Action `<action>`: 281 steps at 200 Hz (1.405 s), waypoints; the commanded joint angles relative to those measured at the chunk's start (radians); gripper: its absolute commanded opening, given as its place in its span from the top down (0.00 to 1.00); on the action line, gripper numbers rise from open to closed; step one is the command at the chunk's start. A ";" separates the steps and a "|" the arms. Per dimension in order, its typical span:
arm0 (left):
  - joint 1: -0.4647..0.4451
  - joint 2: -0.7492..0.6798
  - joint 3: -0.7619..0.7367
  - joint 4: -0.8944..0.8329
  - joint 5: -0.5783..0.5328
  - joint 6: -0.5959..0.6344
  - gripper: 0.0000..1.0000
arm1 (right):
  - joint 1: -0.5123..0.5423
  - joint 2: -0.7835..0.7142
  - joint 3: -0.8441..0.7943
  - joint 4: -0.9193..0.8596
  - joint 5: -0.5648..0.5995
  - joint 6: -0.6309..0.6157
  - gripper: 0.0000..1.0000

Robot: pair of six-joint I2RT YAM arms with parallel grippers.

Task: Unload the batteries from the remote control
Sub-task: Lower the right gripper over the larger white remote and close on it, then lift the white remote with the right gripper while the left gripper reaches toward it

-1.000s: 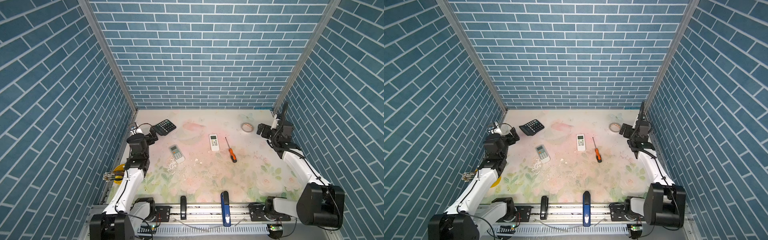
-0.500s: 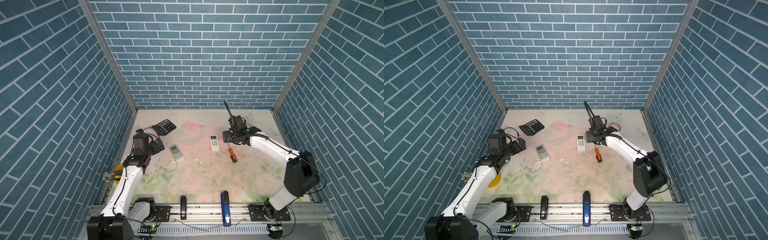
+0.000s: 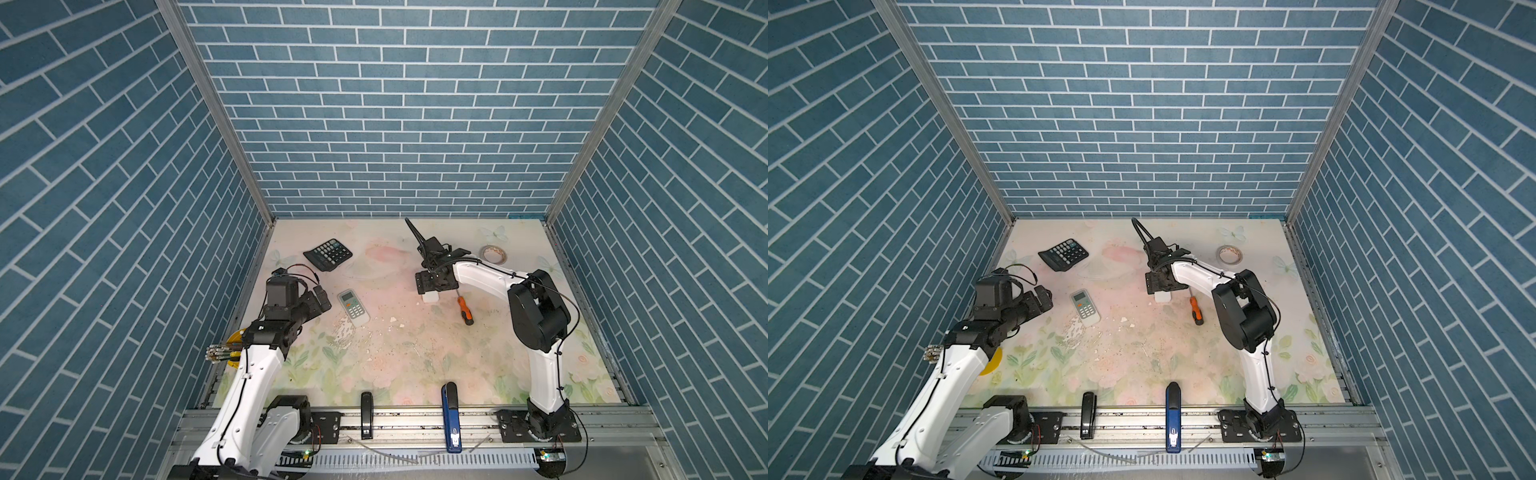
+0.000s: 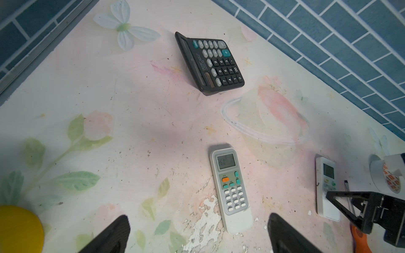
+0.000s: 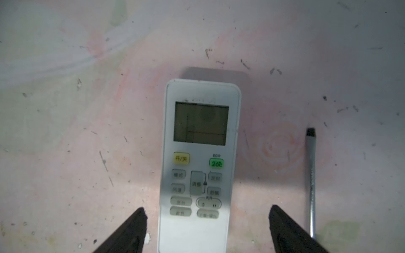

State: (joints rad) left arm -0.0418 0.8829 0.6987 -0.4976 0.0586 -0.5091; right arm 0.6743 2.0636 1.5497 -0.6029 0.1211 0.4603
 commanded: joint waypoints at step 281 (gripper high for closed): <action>-0.270 0.358 0.177 0.153 0.048 -0.162 0.01 | 0.005 -0.065 0.038 -0.068 -0.120 -0.074 0.72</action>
State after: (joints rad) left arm -0.2615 1.1786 0.8341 -0.4297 0.0799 -0.6285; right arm 0.6743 2.0899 1.5642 -0.6403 0.0200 0.4377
